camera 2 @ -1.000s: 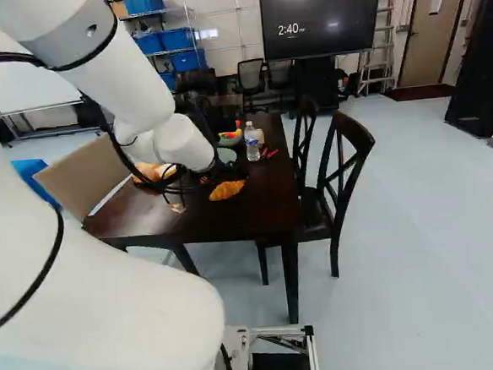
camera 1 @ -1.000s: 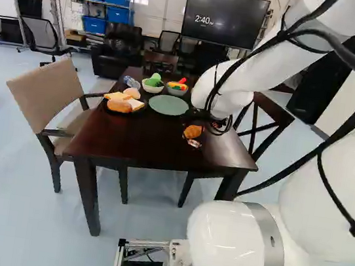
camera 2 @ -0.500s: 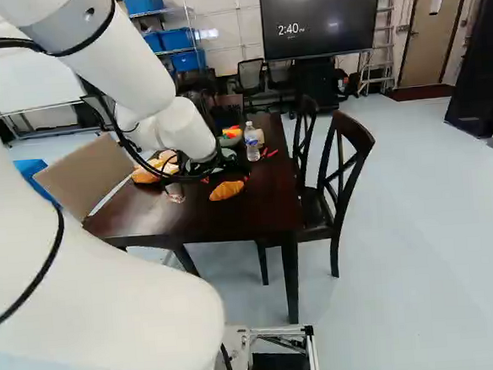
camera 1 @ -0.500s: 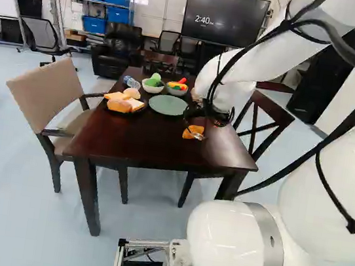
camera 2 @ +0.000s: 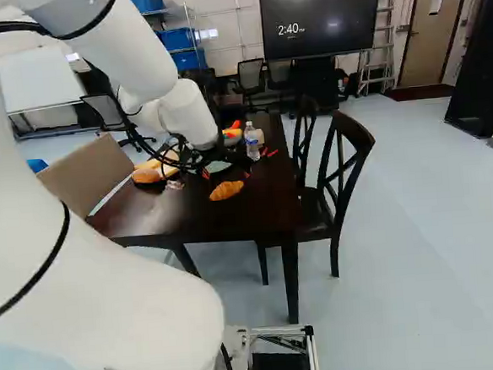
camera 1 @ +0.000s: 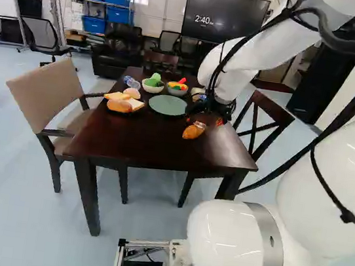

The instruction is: Move the croissant to the empty plate

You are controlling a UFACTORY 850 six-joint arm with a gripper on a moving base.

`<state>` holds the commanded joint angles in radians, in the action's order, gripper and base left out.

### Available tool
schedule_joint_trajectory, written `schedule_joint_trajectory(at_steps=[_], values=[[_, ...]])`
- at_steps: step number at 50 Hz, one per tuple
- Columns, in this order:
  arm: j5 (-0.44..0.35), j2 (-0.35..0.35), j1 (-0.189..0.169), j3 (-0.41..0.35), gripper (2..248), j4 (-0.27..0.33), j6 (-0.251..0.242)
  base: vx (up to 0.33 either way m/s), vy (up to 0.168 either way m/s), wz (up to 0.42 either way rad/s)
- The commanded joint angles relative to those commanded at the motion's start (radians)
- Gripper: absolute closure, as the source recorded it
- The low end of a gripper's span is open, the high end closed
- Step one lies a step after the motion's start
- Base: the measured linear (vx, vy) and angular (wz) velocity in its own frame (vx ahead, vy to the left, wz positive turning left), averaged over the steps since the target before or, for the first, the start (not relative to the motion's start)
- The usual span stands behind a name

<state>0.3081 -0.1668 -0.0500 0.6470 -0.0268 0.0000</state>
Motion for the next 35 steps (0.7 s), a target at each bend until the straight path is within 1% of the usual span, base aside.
schedule_joint_trajectory(at_steps=[19,29,35], values=[[0.12,0.107,0.004,0.101,3,-0.026,0.0,0.0,0.0,0.0],[0.164,0.154,0.005,0.148,3,-0.039,0.0,0.0,0.0,0.0],[0.167,0.158,0.006,0.151,3,-0.04,0.0,0.0,0.0,0.0]])
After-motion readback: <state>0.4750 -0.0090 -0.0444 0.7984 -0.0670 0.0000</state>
